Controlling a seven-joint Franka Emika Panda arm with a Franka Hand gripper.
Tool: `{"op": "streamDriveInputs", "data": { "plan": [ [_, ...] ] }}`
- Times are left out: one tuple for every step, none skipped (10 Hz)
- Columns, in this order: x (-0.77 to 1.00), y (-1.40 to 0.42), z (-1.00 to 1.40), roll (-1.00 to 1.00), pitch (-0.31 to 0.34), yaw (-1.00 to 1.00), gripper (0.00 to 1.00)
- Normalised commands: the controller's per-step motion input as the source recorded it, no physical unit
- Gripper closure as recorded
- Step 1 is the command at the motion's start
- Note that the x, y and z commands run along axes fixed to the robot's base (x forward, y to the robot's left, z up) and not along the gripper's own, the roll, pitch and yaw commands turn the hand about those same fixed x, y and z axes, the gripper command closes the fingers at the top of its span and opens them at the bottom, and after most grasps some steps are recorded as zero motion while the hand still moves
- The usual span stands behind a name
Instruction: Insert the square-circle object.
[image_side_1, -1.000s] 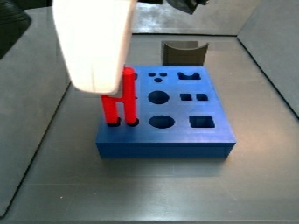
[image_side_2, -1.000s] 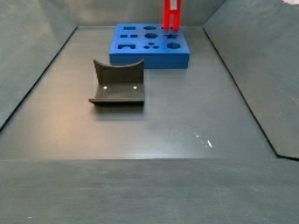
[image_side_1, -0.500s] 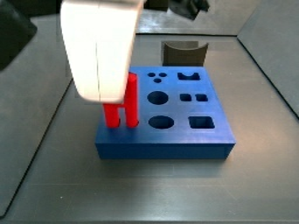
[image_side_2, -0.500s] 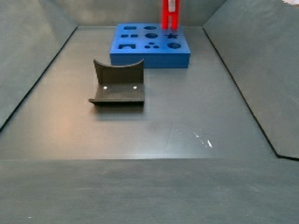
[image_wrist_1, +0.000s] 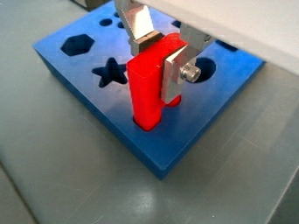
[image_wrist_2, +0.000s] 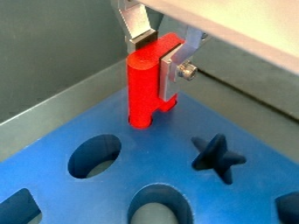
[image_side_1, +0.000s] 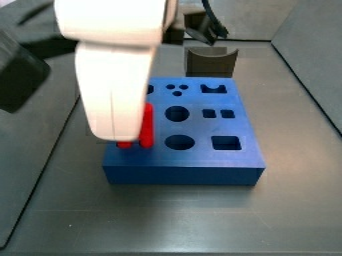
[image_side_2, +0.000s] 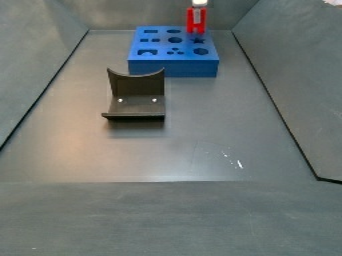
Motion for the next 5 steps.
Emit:
{"op": "streamDriveInputs", "data": {
  "plan": [
    [0.18,-0.1,-1.0,0.09,-0.004,-0.11,1.0],
    [0.17,-0.1,-1.0,0.09,-0.004,-0.1,1.0],
    [0.0,0.0,-0.77,-0.02,-0.064,-0.07,1.0],
    [0.0,0.0,0.0,-0.02,0.0,0.0,1.0],
    [0.0,0.0,0.0,0.0,0.0,0.0,1.0]
  ]
}}
